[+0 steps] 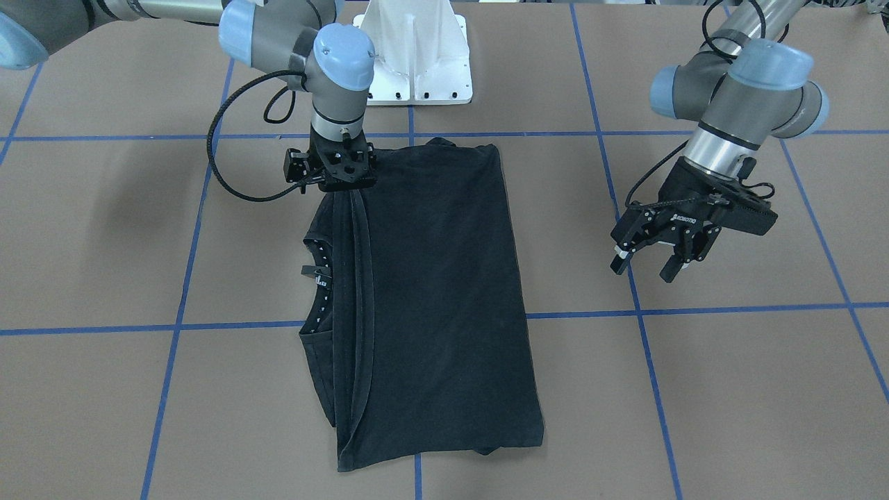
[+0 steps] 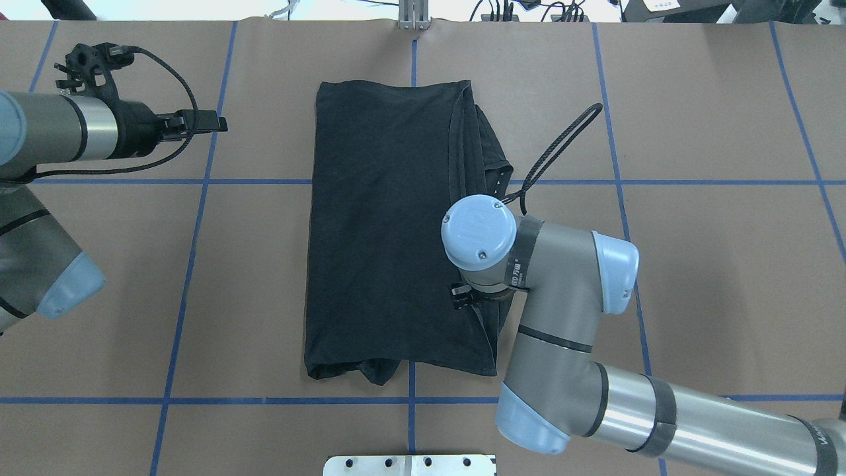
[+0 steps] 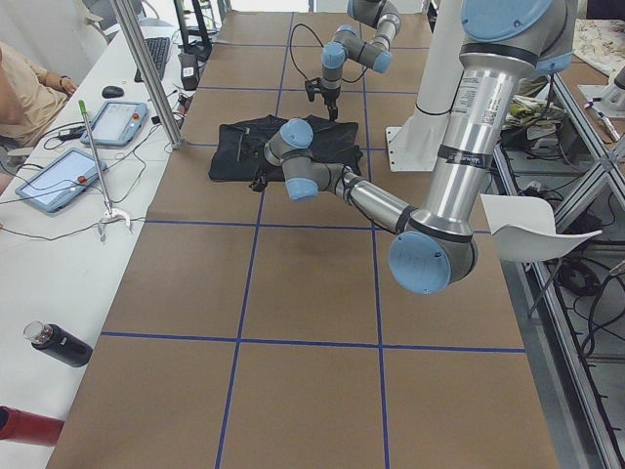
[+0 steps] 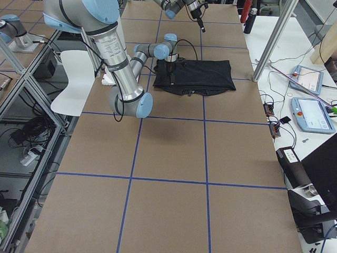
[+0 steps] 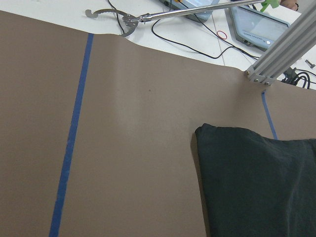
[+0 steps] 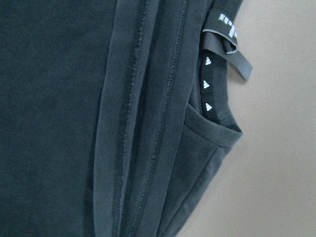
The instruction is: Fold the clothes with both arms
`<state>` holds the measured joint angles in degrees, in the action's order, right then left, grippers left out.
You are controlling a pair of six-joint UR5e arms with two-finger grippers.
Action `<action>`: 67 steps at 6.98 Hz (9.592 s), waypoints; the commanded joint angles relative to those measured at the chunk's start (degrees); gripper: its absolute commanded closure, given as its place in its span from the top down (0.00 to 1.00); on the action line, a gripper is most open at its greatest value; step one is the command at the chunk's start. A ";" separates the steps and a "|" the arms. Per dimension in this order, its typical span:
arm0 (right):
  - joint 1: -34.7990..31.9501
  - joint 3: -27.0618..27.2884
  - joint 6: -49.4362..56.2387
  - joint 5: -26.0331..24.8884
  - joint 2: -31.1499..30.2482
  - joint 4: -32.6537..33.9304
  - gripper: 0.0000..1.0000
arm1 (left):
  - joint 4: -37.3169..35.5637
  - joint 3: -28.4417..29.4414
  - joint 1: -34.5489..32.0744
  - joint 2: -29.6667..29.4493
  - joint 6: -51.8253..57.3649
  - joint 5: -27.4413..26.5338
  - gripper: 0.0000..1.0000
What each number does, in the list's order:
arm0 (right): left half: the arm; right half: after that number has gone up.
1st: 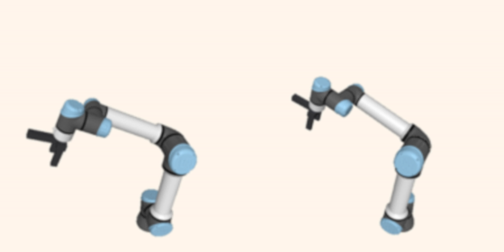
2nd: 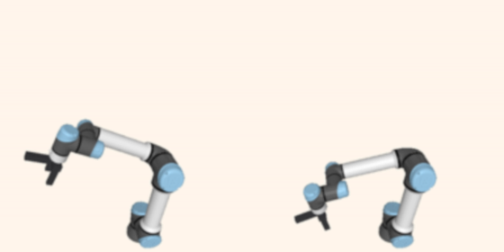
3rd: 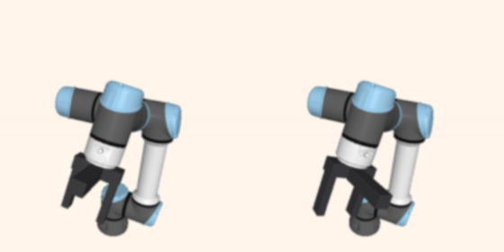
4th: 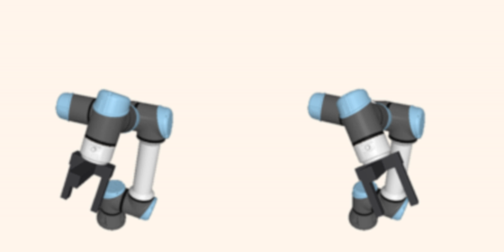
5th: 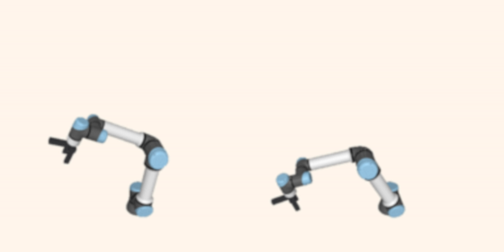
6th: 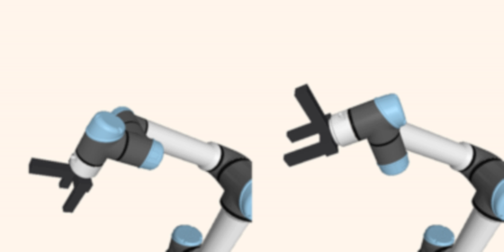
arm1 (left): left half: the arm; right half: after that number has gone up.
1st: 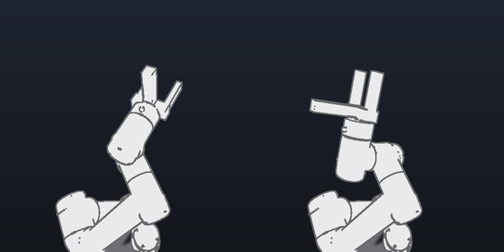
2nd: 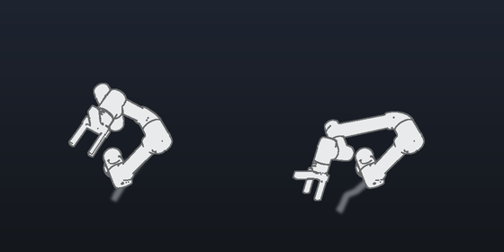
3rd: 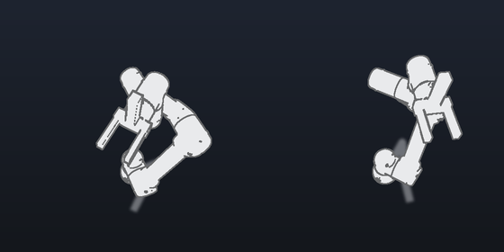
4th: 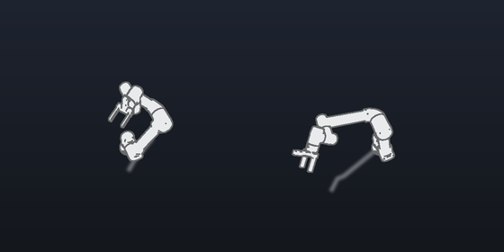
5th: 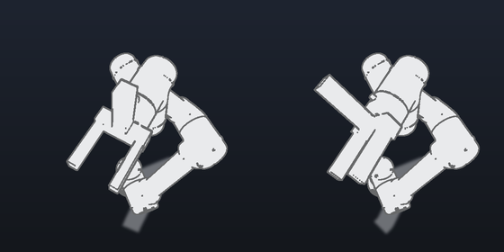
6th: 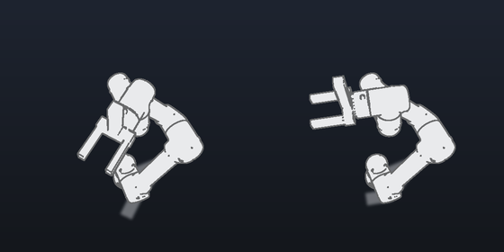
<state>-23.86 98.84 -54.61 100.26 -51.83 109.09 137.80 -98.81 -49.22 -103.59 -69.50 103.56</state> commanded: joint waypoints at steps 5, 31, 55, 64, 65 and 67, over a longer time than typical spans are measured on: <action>0.48 -6.81 0.02 -0.33 2.88 -0.01 1.00 | -0.08 -1.38 0.00 1.55 -0.29 0.24 1.00; 0.54 4.08 -74.32 -7.14 -8.37 -25.24 1.00 | -0.08 -3.84 0.17 2.87 -0.46 0.24 1.00; 8.75 10.66 -81.45 -7.64 -14.69 -25.15 0.00 | 0.36 -4.72 0.70 2.61 -8.69 0.24 1.00; 9.62 17.09 -80.31 -4.98 -21.03 -25.24 0.00 | -9.22 -14.05 38.66 2.87 -41.15 -18.21 0.98; 9.71 17.09 -80.31 -4.98 -21.20 -25.24 0.00 | -9.31 -13.51 40.15 2.70 -42.90 -18.21 0.91; 9.62 17.09 -80.31 -4.98 -21.12 -25.24 0.00 | -9.22 -11.58 41.92 2.17 -43.18 -18.21 0.74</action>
<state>-14.20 115.93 -134.91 95.27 -72.93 83.85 128.61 -111.32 -8.18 -101.13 -112.38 85.37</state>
